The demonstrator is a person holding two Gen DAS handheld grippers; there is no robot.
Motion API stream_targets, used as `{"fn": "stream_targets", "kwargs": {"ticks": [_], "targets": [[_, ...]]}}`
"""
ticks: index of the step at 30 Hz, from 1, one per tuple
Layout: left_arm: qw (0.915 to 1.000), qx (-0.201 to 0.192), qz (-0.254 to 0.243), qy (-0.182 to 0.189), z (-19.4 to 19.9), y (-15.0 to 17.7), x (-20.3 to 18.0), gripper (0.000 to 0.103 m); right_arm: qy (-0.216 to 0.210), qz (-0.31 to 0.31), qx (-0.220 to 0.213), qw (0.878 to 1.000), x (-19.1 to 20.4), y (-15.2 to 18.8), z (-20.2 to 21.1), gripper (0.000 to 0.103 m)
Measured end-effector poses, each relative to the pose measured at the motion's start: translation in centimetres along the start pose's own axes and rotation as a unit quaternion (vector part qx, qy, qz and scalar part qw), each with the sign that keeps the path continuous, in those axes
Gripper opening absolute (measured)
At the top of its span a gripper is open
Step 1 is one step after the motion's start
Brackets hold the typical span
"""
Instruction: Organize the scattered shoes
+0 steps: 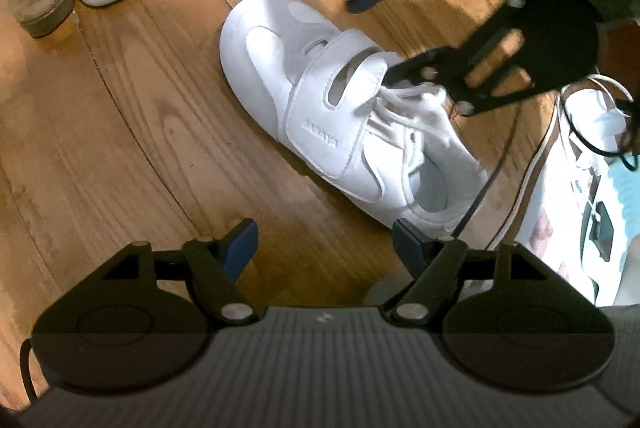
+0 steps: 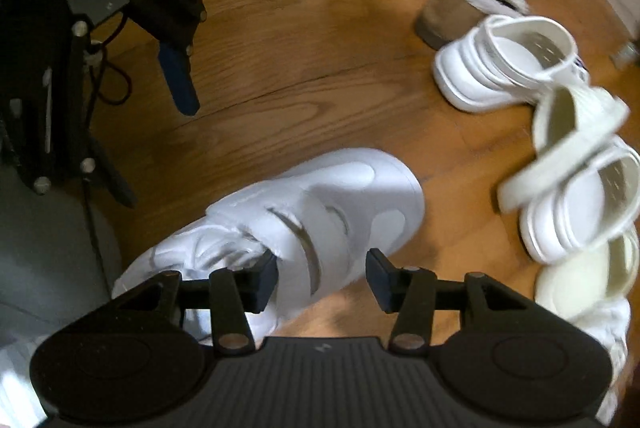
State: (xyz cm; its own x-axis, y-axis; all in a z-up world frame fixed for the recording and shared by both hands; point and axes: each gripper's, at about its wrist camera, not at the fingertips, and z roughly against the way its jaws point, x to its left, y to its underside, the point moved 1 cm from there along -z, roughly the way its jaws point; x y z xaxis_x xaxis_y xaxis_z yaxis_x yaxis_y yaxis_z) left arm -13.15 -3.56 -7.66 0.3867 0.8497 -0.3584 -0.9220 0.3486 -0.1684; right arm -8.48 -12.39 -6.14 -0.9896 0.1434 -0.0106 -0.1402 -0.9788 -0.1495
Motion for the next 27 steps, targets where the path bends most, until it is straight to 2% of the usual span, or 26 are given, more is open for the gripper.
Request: {"fn": "stream_targets", "kwargs": {"ticks": [2,4,5,8,10,11,13,18,20,21,22,23,24,25,27], "targets": [[1.0000,0.000,-0.002,-0.008,0.1,0.0,-0.2,0.074,-0.014,-0.035,0.008,0.999,-0.4,0.0,-1.4,0.053],[0.9999,-0.004,-0.002,-0.010,0.4,0.0,-0.3,0.074,-0.021,-0.081,0.007,0.996,-0.7,0.1,-1.5,0.043],[0.9999,-0.006,-0.002,-0.011,0.6,-0.1,-0.3,0.074,-0.017,-0.101,0.004,0.995,-0.7,0.3,-1.3,0.038],[0.9998,-0.014,-0.001,-0.012,1.0,-0.3,-0.4,0.074,0.005,-0.176,-0.005,0.984,-0.5,1.0,-0.6,0.035],[0.9996,-0.023,-0.006,-0.014,1.7,-0.6,-0.9,0.074,0.028,-0.266,-0.013,0.964,-0.6,2.0,-0.3,0.034],[0.9995,-0.027,-0.009,-0.015,2.0,-0.7,-1.1,0.074,0.032,-0.289,-0.016,0.957,-0.7,2.4,-0.2,0.034],[0.9991,-0.036,-0.015,-0.017,2.6,-1.0,-1.6,0.074,0.048,-0.371,-0.026,0.927,-0.9,3.9,0.4,0.034],[0.9977,-0.057,-0.028,-0.023,4.0,-1.7,-2.8,0.074,0.091,-0.535,-0.035,0.839,-1.2,7.9,1.9,0.034],[0.9976,-0.058,-0.025,-0.028,3.8,-2.1,-3.0,0.074,0.099,-0.597,-0.034,0.795,-1.5,9.6,2.4,0.034],[0.9976,-0.060,-0.023,-0.027,3.8,-2.2,-3.1,0.074,0.100,-0.641,-0.035,0.760,-1.6,10.9,2.7,0.034],[0.9976,-0.061,-0.020,-0.026,3.7,-2.3,-3.2,0.074,0.099,-0.688,-0.036,0.718,-1.8,12.3,3.1,0.034],[0.9976,-0.063,-0.019,-0.022,3.7,-2.3,-3.2,0.075,0.098,-0.708,-0.039,0.698,-1.9,13.1,3.2,0.034],[0.9975,-0.066,-0.018,-0.020,3.7,-2.4,-3.2,0.075,0.091,-0.736,-0.050,0.668,-1.8,14.1,3.4,0.034],[0.9974,-0.068,-0.017,-0.019,3.7,-2.5,-3.2,0.075,0.083,-0.769,-0.062,0.631,-1.5,15.3,3.5,0.034],[0.9973,-0.070,-0.014,-0.017,3.5,-2.8,-3.0,0.075,0.066,-0.809,-0.080,0.578,-0.8,16.7,3.7,0.034]]}}
